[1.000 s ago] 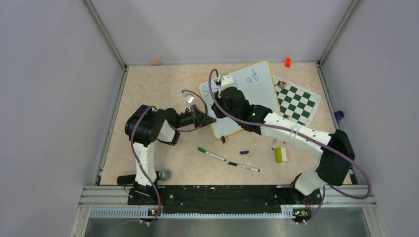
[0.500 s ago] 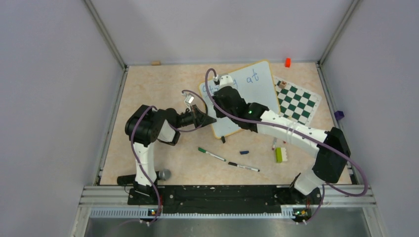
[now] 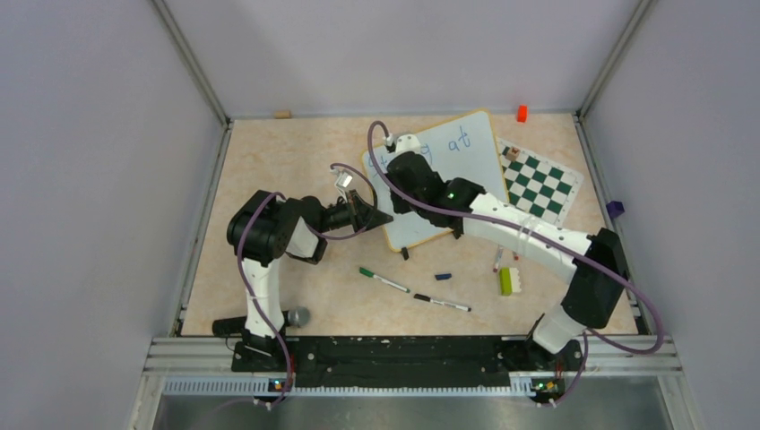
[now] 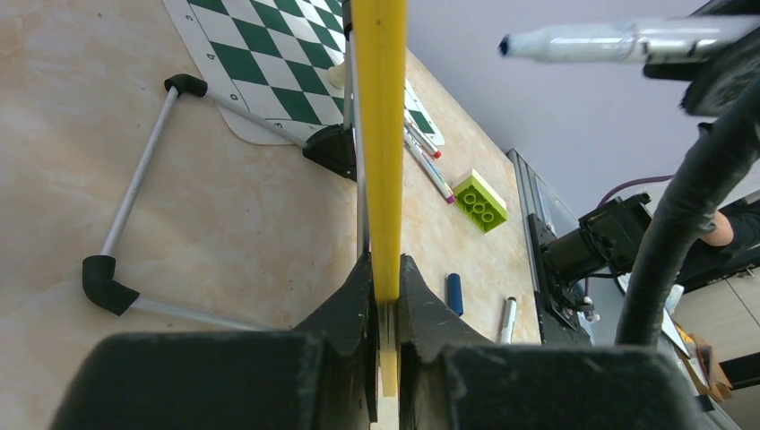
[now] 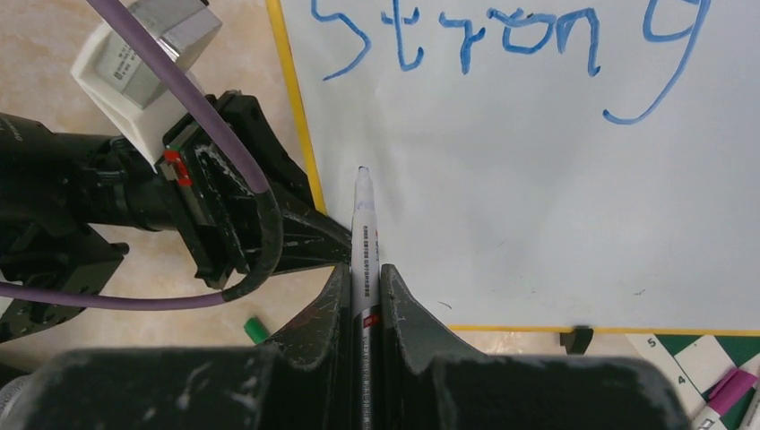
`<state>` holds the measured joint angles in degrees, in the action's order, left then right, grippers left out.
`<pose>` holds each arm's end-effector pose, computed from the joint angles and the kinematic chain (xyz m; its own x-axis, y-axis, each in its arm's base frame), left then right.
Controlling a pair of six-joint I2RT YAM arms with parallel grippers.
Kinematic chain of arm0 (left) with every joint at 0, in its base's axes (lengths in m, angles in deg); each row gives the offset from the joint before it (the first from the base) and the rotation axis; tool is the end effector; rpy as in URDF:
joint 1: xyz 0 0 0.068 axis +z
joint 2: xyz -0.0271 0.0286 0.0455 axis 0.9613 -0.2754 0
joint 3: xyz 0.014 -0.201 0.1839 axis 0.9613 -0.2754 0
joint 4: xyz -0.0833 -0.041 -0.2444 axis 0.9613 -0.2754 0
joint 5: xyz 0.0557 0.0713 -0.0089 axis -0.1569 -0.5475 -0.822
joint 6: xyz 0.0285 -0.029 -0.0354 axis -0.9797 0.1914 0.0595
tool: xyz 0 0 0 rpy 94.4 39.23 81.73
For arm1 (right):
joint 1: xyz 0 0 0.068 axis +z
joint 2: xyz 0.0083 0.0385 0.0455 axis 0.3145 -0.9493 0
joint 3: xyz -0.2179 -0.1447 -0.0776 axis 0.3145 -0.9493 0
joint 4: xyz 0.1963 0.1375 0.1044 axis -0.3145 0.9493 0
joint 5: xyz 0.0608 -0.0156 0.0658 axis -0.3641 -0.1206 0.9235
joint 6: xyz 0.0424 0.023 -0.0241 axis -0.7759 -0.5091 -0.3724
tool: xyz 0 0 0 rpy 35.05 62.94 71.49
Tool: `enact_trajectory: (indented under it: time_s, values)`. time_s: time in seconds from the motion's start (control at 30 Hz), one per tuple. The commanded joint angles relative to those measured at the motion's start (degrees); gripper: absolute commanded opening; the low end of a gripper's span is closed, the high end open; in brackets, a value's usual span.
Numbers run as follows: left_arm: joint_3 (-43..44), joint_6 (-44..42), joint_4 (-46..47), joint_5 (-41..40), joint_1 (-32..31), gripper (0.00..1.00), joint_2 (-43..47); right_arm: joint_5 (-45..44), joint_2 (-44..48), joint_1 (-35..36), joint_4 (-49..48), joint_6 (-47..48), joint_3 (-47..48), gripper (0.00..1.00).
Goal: Write a sentence on the whiteboard
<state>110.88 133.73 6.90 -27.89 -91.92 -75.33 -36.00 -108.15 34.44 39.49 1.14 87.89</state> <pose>0.3091 -0.1309 0.1208 -0.6294 -0.2353 -0.7406 0.7285 0.1531 -0.6678 0.2296 0.2798 0.3313 -0.5397 -0.1647 -0.8256 -0.3887 0.9186 0.0708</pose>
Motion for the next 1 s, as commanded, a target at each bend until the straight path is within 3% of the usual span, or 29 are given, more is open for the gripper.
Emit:
enact_trajectory:
  time_s: [0.0,0.27,0.5,0.97]
  values:
    - [-0.2,-3.9,2.6,3.3,-2.0,0.0,-0.5,-0.7,0.1,0.5,1.9,-1.4,1.8,0.0]
    - [-0.2,-4.2,2.5,3.6,-2.0,0.0,0.0,0.9,8.6,0.6,-4.1,-1.8,-7.8,0.0]
    - [-0.7,-4.8,2.6,3.6,-2.1,0.0,0.8,-0.7,10.2,0.6,-2.2,-0.8,-6.5,0.0]
    - [-0.4,-4.6,2.5,3.8,-2.5,0.0,0.1,-1.3,4.2,0.5,0.9,-0.7,-0.7,0.0]
